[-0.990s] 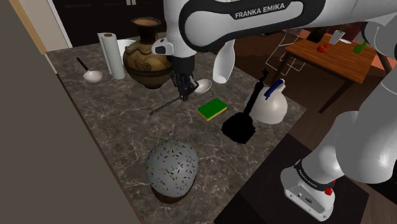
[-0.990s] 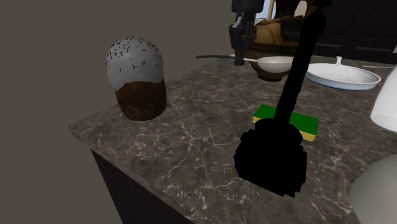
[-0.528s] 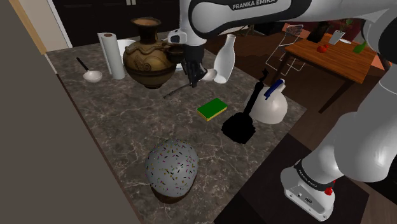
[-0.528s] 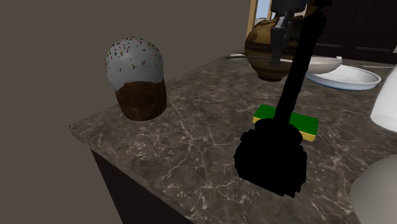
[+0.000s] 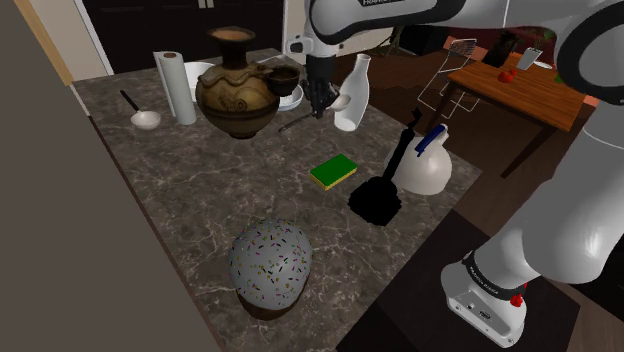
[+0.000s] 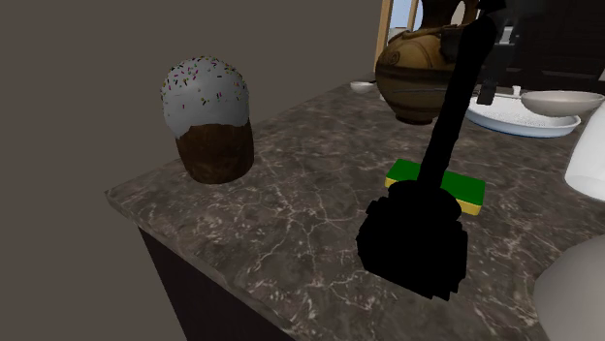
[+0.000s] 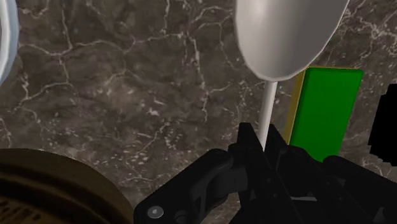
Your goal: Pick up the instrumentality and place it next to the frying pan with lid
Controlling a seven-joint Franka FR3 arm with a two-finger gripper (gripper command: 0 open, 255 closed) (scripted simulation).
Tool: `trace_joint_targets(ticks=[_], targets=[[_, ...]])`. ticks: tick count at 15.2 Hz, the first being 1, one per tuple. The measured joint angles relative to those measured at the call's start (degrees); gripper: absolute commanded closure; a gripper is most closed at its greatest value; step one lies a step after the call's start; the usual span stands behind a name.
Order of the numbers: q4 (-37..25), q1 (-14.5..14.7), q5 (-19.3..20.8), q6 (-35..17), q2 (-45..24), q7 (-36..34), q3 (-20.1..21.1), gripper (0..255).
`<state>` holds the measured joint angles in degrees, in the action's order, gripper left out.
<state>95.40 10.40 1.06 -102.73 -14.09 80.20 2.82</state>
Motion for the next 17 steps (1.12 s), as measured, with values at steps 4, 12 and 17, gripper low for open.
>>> trace_joint_targets(ticks=[4,12,17], targets=[[-4.9,-2.7,0.2,1.4,-3.3,4.3,-1.7,255],[-12.0,-6.4,0.2,2.0,-9.8,10.0,-3.6,255],[-9.1,-6.4,0.2,-1.6,-10.5,9.9,-3.6,255]])
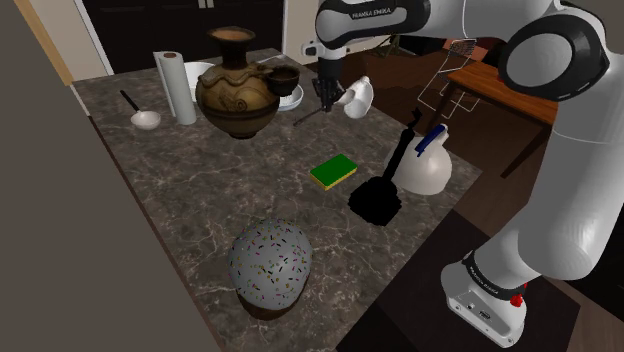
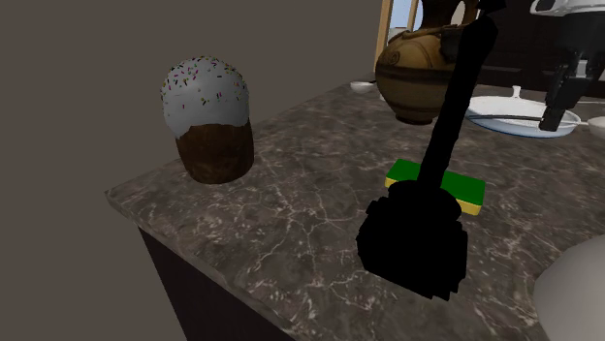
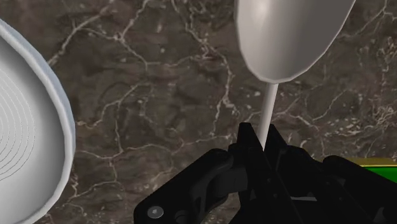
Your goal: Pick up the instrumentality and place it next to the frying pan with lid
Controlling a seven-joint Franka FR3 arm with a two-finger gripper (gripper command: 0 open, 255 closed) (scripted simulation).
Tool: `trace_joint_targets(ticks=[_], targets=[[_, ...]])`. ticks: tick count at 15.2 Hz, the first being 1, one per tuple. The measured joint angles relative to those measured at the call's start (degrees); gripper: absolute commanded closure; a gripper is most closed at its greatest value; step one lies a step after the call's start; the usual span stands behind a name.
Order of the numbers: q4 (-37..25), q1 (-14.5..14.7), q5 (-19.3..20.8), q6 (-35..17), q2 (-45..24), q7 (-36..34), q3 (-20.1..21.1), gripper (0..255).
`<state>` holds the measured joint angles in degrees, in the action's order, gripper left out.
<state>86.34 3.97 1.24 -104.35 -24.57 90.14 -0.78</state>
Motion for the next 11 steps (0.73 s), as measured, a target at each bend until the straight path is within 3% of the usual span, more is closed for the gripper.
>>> trace_joint_targets(ticks=[11], targets=[[4.5,0.0,0.0,-7.0,-2.4,-0.2,0.0,255]])
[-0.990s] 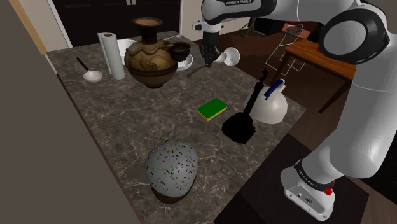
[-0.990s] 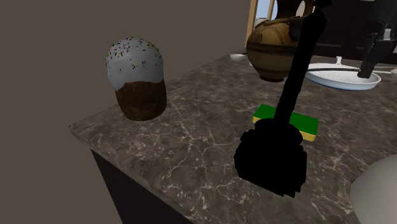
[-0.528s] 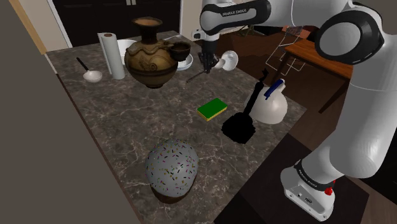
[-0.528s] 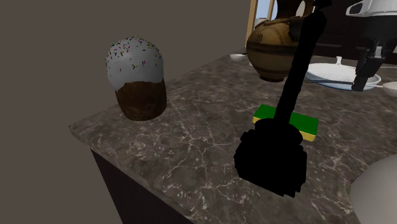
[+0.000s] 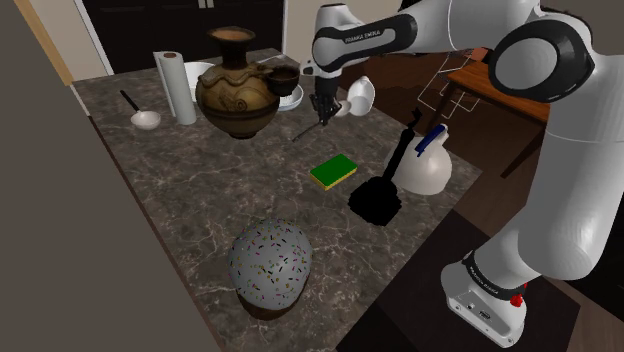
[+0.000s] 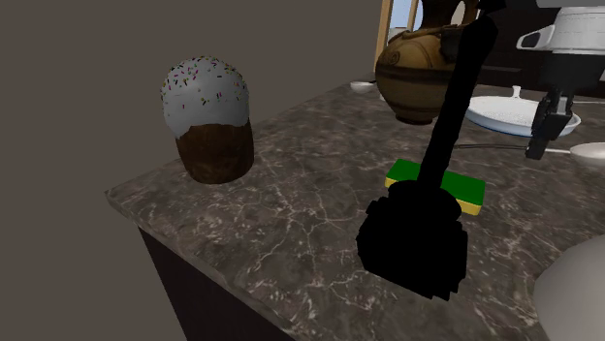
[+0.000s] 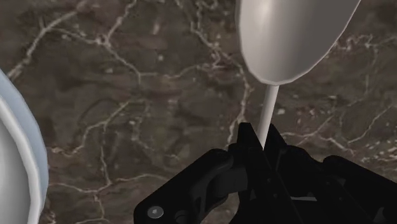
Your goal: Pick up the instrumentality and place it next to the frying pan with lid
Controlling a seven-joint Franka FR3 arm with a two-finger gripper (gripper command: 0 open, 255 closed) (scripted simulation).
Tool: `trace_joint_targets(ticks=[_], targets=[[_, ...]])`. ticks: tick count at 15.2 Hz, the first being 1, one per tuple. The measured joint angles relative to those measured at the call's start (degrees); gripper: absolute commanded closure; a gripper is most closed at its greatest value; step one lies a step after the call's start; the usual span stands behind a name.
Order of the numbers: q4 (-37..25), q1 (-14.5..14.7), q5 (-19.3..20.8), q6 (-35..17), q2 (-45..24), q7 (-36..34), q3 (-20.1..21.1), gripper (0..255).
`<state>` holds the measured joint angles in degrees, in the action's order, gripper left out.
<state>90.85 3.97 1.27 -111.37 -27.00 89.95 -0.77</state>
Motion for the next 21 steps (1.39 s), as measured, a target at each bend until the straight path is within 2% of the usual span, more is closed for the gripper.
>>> trace_joint_targets(ticks=[6,7,13,17,21], targets=[[0.2,0.0,0.0,-0.5,-0.4,0.0,0.0,255],[0.2,0.0,0.0,-0.5,-0.4,0.0,0.0,0],[0.2,0.0,0.0,-0.5,-0.4,0.0,0.0,0],[-4.7,0.0,0.0,5.0,0.2,0.1,0.0,0],[-5.6,0.1,0.0,6.3,0.7,0.1,0.0,0]])
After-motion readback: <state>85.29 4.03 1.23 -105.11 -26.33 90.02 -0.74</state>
